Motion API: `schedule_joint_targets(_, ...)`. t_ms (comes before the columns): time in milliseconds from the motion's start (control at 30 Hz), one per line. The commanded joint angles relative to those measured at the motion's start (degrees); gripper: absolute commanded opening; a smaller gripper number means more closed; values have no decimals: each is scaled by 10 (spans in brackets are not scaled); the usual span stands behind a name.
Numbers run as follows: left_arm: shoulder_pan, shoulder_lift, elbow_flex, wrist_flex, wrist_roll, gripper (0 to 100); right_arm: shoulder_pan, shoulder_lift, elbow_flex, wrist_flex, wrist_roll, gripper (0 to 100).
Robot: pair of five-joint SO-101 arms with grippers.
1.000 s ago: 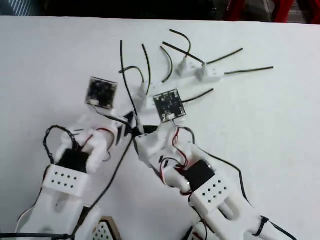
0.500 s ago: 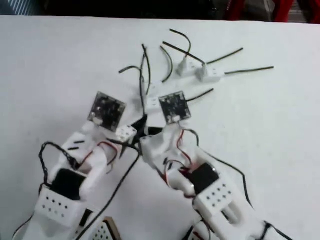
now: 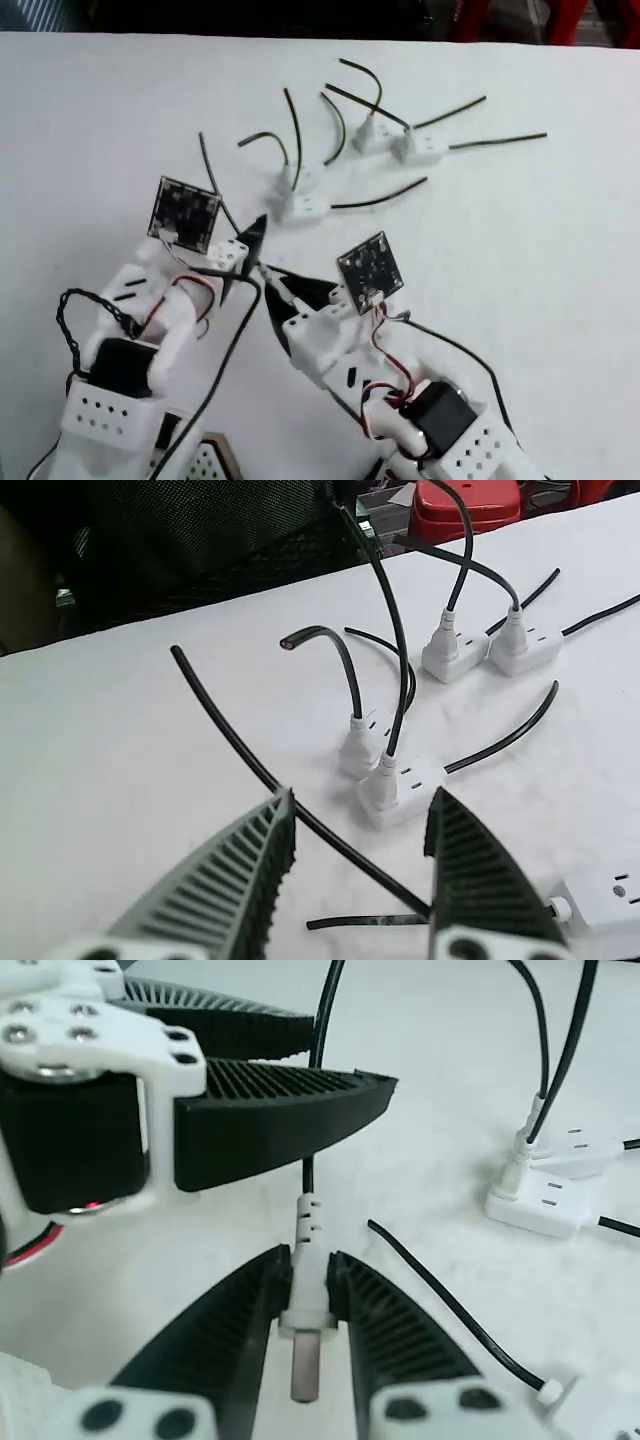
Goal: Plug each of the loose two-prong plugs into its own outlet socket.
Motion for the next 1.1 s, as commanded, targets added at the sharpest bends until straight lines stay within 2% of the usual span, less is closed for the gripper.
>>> schedule_joint_targets(0,7,-14,-59,33,-2,217,49,-8,-3,-15,10,16)
schedule_joint_targets(167,-2,-14,-111,98,-4,218,114,-11,22,-73,10,16)
schedule_joint_targets(367,-7,-14,-88,113,-5,218,116,-13,25,-122,-18,16)
schedule_joint_targets(467,-33,-13,-43,56,-5,218,96,-14,24,-127,-18,16)
schedule_joint_targets(600,-58,-10,16,-47,-5,218,25,-14,25,-113,-17,16)
schedule_joint_targets(667,-57,-10,35,-72,-7,218,0,-13,25,-111,-17,16)
schedule_joint_targets(800,-19,-17,28,-53,-37,218,-18,-8,33,-110,2,16)
schedule_joint_targets(1067,61,-93,-21,44,-41,218,-18,-8,38,-110,9,16)
